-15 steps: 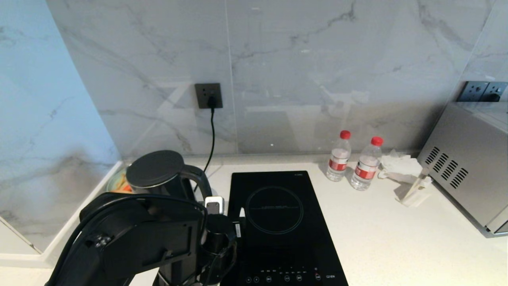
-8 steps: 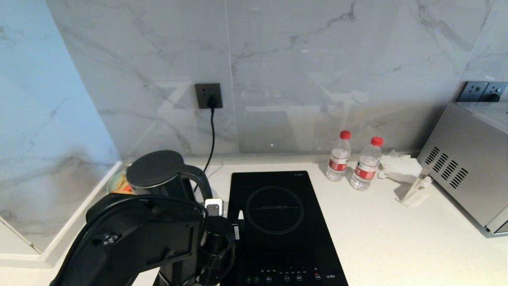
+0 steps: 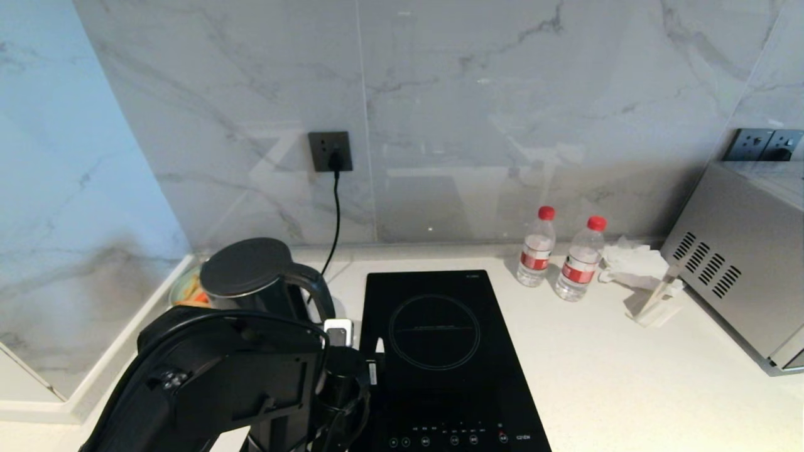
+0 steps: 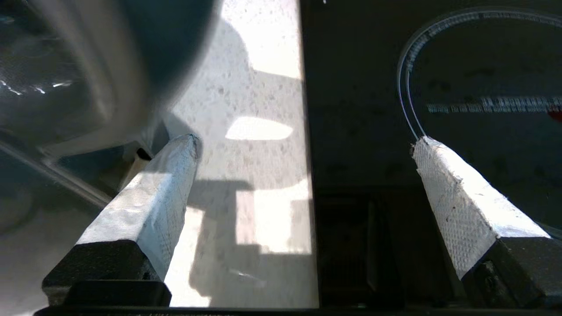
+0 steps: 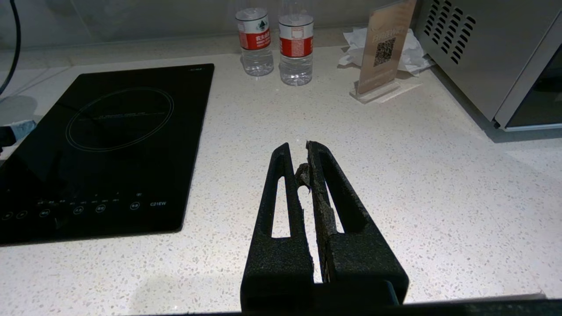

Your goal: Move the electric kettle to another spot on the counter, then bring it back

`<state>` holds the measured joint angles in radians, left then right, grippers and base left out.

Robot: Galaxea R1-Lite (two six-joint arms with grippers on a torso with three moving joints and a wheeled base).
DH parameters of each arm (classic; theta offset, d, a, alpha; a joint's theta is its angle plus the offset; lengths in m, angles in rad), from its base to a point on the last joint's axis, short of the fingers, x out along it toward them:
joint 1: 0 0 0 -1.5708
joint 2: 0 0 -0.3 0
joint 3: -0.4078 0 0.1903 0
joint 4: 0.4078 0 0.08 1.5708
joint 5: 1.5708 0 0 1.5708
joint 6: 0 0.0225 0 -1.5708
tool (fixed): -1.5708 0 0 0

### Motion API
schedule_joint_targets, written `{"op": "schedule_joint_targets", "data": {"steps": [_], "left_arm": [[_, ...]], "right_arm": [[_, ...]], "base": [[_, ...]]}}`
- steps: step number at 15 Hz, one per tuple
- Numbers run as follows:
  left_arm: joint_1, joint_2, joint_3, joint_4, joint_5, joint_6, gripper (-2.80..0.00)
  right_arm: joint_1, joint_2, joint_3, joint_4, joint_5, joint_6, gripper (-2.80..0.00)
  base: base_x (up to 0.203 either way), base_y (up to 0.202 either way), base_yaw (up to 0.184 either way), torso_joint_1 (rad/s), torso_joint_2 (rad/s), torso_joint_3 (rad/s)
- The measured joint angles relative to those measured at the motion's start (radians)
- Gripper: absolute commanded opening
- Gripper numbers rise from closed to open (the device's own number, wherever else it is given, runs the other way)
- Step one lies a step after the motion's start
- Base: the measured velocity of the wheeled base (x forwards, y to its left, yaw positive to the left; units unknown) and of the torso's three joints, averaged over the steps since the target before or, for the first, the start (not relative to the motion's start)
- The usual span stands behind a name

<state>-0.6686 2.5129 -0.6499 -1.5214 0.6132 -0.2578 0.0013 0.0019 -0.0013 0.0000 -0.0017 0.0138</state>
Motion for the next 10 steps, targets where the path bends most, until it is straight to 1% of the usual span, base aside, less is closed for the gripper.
{"op": "schedule_joint_targets", "data": {"steps": [2, 5, 8, 10], "left_arm": [[-0.030, -0.017, 0.042, 0.003, 0.003, -0.007, 0.00], [-0.087, -0.051, 0.134, 0.001, 0.006, -0.019, 0.00], [-0.101, -0.055, 0.149, 0.000, 0.000, -0.022, 0.00], [-0.104, -0.033, 0.127, 0.000, 0.003, -0.013, 0.00]], "right_arm": [[0.000, 0.000, 0.000, 0.000, 0.000, 0.000, -2.80], [0.000, 0.000, 0.000, 0.000, 0.000, 0.000, -2.80], [0.000, 0.000, 0.000, 0.000, 0.000, 0.000, -2.80], [0.000, 0.000, 0.000, 0.000, 0.000, 0.000, -2.80]], "base": [[0.000, 0.000, 0.000, 0.000, 0.00, 0.000], [0.000, 0.000, 0.000, 0.000, 0.00, 0.000], [0.000, 0.000, 0.000, 0.000, 0.00, 0.000], [0.000, 0.000, 0.000, 0.000, 0.00, 0.000]]}}
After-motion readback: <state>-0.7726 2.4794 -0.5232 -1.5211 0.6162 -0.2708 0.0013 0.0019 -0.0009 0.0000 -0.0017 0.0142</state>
